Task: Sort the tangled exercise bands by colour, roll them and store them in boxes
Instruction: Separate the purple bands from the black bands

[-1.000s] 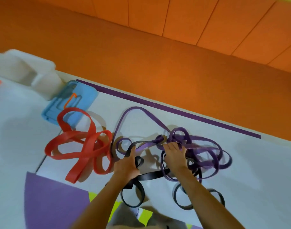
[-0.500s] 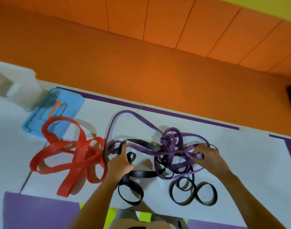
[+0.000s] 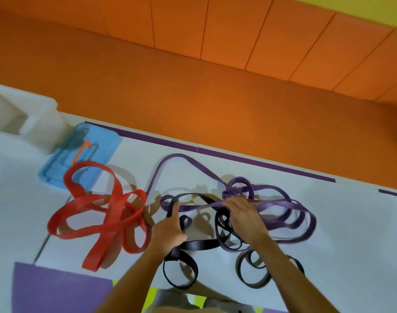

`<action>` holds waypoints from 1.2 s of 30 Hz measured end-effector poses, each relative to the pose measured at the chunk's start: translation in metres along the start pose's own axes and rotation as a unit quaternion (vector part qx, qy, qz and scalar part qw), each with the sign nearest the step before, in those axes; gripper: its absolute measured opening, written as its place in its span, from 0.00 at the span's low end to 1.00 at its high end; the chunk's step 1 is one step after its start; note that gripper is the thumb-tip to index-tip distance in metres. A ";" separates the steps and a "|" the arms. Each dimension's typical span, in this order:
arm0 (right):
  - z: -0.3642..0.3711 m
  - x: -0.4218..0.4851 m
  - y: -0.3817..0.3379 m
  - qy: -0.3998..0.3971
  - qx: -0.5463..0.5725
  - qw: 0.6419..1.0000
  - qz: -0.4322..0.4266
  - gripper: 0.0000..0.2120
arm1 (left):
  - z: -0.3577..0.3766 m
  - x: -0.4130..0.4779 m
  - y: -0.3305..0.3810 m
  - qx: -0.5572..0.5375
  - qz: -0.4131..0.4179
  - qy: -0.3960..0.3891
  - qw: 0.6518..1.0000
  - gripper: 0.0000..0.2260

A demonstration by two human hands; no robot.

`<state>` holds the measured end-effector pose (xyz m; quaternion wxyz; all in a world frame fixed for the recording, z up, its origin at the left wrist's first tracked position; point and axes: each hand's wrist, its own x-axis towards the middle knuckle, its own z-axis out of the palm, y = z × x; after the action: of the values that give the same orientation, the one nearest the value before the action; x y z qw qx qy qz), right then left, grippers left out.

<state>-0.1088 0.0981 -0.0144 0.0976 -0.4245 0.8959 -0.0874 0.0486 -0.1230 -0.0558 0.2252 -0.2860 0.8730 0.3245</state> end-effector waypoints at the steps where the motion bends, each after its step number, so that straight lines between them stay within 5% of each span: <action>1: 0.010 0.011 -0.017 -0.012 0.021 0.998 -0.053 0.27 | 0.000 -0.001 -0.001 0.001 -0.001 0.006 1.000 0.52; 5: 0.053 0.051 -0.067 -0.121 0.048 0.989 -0.067 0.33 | 0.002 -0.002 -0.002 0.021 0.004 0.018 1.000 0.51; 8: 0.073 0.062 -0.074 -0.167 -0.035 0.985 0.008 0.18 | 0.000 -0.002 -0.006 0.015 -0.001 0.017 1.000 0.51; 14: 0.038 0.036 -0.018 -0.248 0.143 0.958 0.021 0.09 | -0.009 0.002 -0.020 -0.020 0.006 -0.005 1.000 0.51; 22: -0.035 -0.033 0.086 -0.254 -0.086 0.954 0.136 0.10 | -0.010 0.013 -0.017 -0.022 0.004 -0.001 1.000 0.52; 27: -0.024 -0.063 0.109 -0.135 -0.183 0.928 0.295 0.17 | -0.011 0.009 -0.019 -0.042 0.018 -0.011 0.999 0.54; 31: 0.001 -0.014 0.042 -0.032 -0.022 0.986 0.162 0.14 | -0.007 0.002 -0.020 -0.045 0.032 -0.012 0.998 0.53; 34: 0.027 0.026 -0.025 -0.096 0.082 0.992 0.023 0.13 | -0.007 -0.001 -0.014 -0.033 0.027 -0.016 0.999 0.54; 36: 0.051 0.044 -0.057 -0.137 0.129 0.982 0.007 0.16 | -0.012 -0.001 -0.007 -0.013 0.024 -0.011 1.000 0.55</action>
<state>-0.0811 0.0247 -0.0540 0.2742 -0.4101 0.8580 -0.1429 0.0518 -0.1350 -0.0501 0.2230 -0.2643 0.8731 0.3438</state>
